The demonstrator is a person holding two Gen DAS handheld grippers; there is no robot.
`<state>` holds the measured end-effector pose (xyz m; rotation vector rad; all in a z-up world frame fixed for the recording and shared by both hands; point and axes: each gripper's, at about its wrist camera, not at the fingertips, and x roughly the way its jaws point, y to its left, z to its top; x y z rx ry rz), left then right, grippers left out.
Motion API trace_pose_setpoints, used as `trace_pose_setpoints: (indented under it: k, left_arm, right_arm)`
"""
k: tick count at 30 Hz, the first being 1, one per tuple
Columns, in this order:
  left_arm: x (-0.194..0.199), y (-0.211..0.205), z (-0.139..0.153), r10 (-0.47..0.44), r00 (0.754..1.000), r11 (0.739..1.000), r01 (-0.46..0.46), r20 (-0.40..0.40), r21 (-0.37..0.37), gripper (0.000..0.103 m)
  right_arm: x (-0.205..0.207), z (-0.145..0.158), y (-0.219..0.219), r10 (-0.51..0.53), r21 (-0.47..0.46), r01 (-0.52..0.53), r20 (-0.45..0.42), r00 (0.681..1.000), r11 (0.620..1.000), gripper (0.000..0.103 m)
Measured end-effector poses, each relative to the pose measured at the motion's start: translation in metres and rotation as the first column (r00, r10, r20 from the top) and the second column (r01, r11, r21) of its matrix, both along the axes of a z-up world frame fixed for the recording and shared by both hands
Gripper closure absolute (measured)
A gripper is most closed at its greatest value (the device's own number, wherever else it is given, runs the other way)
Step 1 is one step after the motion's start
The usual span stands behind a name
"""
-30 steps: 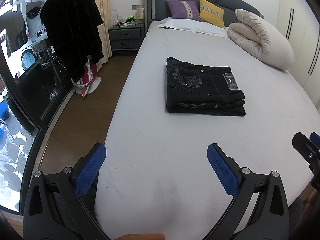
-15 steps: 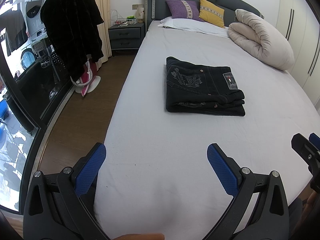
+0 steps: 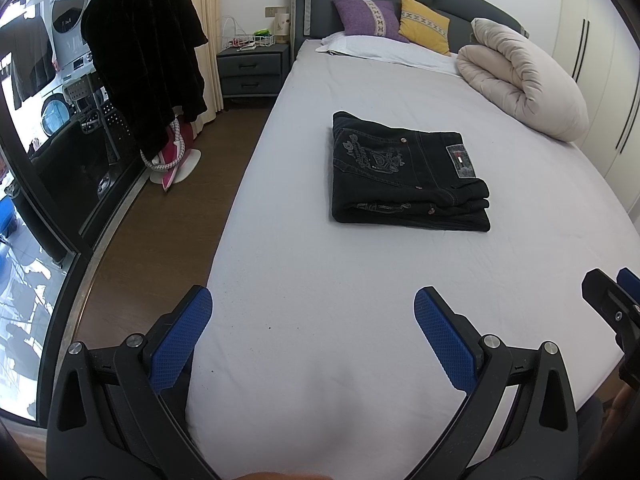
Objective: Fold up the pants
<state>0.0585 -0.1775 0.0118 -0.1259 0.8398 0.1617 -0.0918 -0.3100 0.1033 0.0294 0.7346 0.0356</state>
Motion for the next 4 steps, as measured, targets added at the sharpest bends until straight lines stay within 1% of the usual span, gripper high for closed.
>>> trace_pose_setpoints:
  k: [4]
  left_arm:
    - [-0.0006, 0.0013, 0.0000, 0.002, 1.000, 1.000, -0.002, 0.003, -0.002, 0.000]
  right_arm:
    - [-0.0013, -0.0020, 0.0000, 0.002, 0.000, -0.002, 0.000, 1.000, 1.000, 0.000]
